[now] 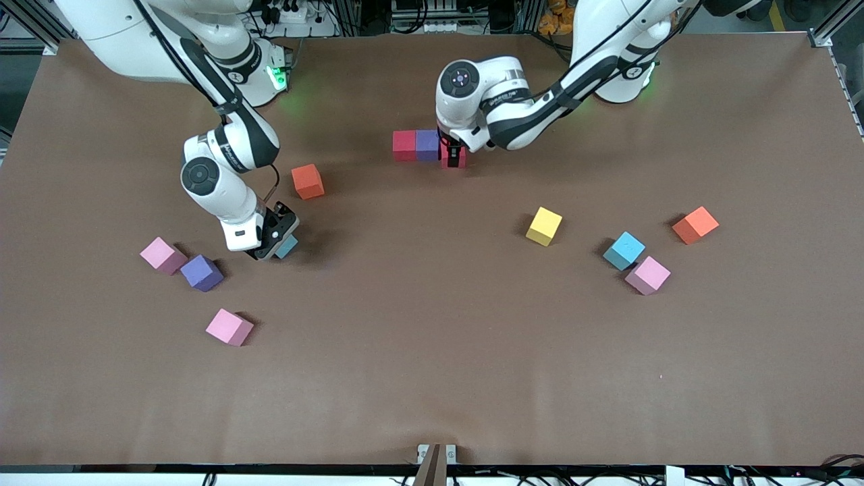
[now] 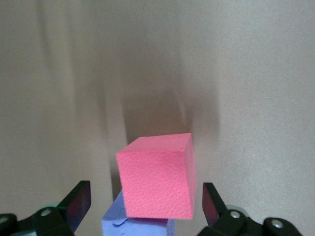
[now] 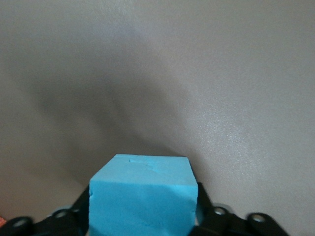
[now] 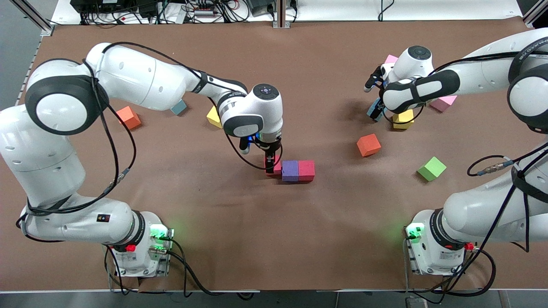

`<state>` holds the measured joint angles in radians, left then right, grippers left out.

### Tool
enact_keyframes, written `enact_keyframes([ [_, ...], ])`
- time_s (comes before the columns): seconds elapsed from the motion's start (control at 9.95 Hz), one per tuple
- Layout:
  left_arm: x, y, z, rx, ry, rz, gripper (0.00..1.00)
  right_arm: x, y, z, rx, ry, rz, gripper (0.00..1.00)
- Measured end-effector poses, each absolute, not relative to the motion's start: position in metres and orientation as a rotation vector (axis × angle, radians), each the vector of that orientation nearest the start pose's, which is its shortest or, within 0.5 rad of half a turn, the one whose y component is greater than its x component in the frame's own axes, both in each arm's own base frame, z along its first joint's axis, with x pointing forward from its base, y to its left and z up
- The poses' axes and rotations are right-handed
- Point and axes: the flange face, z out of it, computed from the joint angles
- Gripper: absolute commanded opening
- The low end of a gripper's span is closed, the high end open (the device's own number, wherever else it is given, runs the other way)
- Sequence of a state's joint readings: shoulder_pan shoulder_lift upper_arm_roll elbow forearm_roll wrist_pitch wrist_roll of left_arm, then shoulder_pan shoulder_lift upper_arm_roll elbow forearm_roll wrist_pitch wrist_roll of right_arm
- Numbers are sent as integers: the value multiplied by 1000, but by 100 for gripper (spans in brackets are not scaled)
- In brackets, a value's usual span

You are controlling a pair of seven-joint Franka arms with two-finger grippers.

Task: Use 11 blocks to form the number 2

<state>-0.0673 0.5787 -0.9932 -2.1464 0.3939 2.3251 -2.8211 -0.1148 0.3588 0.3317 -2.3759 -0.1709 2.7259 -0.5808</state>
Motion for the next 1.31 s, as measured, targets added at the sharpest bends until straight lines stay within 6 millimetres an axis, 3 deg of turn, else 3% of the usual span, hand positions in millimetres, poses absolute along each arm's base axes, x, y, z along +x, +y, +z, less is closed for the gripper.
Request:
enact_keyframes([
  [0.1,280,-483,253,-2180,-2037,235,100,492,122,185,-2771,-1396,-45,37],
  [0.3,308,-472,283,-2200,-2023,199,100,496,124,195,-2777,-1406,-62,36],
  [0.5,353,-440,298,-2179,-2055,169,100,499,125,208,-2820,-1344,-70,36],
  [0.7,403,-394,302,-2168,-2089,142,100,503,143,230,-2866,-1285,-59,36],
  [0.9,448,-340,301,-2219,-2066,65,100,501,183,261,-2929,-1201,-35,36],
  [1.0,462,-317,296,-2238,-2046,3,100,497,208,273,-2954,-1137,-48,36],
  [1.31,467,-275,259,-2296,-1956,-101,100,465,290,284,-2978,-826,-55,36],
])
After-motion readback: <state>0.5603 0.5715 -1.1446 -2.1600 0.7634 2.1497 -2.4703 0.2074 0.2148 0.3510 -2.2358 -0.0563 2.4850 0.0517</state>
